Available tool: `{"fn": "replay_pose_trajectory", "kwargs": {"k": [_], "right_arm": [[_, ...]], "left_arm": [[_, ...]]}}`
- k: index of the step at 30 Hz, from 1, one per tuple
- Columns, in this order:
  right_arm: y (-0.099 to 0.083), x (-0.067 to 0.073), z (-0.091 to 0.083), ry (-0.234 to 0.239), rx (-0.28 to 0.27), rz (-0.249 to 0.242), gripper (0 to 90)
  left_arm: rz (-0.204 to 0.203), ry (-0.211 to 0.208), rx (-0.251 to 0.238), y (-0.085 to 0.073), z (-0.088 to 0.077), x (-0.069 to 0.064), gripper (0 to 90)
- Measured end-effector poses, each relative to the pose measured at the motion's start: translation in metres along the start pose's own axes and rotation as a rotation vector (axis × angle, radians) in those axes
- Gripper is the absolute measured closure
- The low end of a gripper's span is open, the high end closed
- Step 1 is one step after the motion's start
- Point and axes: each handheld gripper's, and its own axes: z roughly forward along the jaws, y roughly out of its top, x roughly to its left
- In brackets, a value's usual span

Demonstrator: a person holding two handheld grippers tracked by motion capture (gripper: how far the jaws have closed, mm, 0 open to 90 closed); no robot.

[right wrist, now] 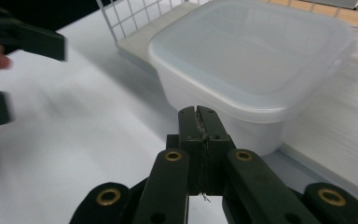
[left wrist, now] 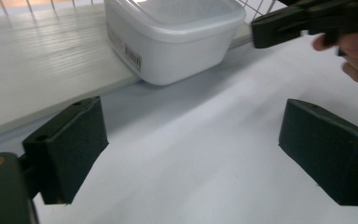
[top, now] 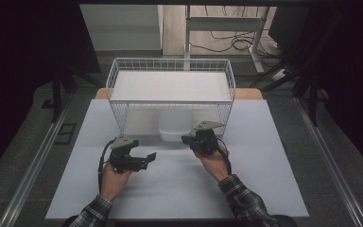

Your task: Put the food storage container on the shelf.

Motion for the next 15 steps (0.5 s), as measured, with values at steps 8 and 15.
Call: {"fn": "replay_pose_trajectory", "kwargs": {"k": [8,15], "right_arm": [[0.000,0.003,0.022,-0.007,0.028,-0.026,88.8],[0.001,-0.002,0.035,-0.015,0.041,-0.021,89.0]], "left_arm": [[0.035,0.027,-0.003,-0.025,-0.021,-0.010,4.8],[0.066,0.004,0.042,-0.037,-0.023,-0.018,3.1]]}}
